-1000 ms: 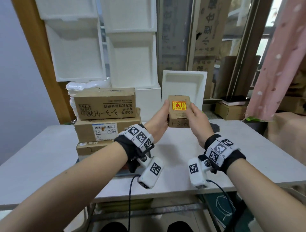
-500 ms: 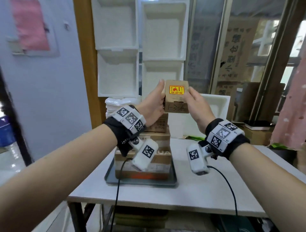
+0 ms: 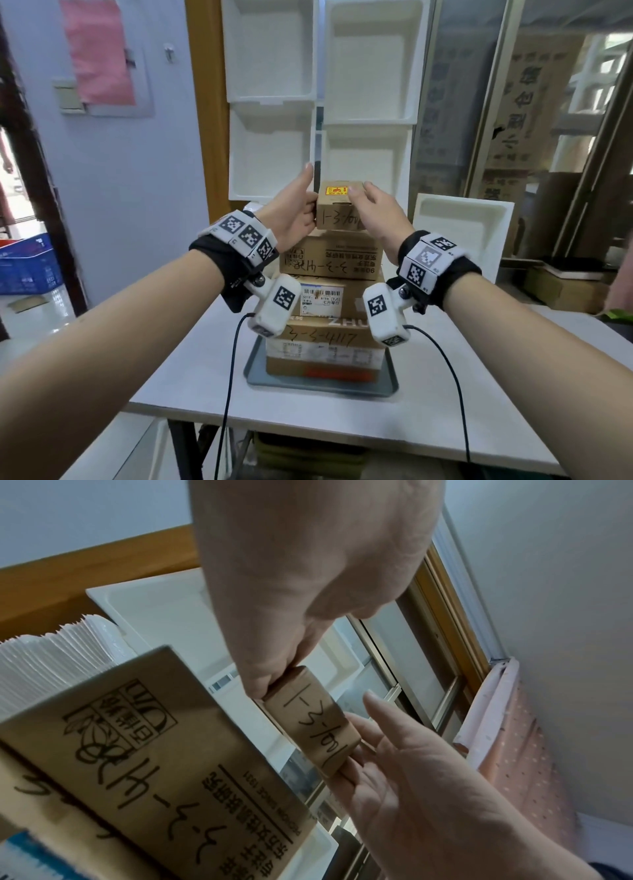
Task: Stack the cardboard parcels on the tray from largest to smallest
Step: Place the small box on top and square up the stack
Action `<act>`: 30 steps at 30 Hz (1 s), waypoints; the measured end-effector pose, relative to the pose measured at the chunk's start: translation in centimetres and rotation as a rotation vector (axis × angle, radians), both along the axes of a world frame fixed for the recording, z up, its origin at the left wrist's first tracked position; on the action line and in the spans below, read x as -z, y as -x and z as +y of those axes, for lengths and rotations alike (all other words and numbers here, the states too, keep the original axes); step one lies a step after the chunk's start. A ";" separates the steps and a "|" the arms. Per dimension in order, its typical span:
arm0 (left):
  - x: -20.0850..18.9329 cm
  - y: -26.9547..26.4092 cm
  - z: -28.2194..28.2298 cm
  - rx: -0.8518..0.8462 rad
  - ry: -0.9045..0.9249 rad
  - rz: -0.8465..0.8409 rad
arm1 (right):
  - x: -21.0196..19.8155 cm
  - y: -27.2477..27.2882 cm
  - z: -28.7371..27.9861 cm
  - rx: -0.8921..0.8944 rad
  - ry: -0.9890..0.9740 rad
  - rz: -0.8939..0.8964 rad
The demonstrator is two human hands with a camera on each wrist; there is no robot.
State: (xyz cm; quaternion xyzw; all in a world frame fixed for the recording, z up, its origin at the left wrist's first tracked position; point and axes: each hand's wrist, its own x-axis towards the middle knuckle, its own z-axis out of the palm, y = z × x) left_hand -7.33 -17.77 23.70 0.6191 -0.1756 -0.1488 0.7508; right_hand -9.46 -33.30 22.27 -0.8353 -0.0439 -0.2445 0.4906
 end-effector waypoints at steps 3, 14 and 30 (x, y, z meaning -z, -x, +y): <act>0.1 -0.8 0.0 -0.003 -0.009 0.007 | 0.1 -0.8 0.4 0.028 0.030 0.009; 1.2 -2.1 0.2 0.001 -0.075 0.050 | 1.7 -2.1 0.4 0.071 0.148 0.079; 4.9 -6.0 8.5 -0.243 0.151 0.108 | 3.8 -1.7 -4.6 0.180 -0.140 0.049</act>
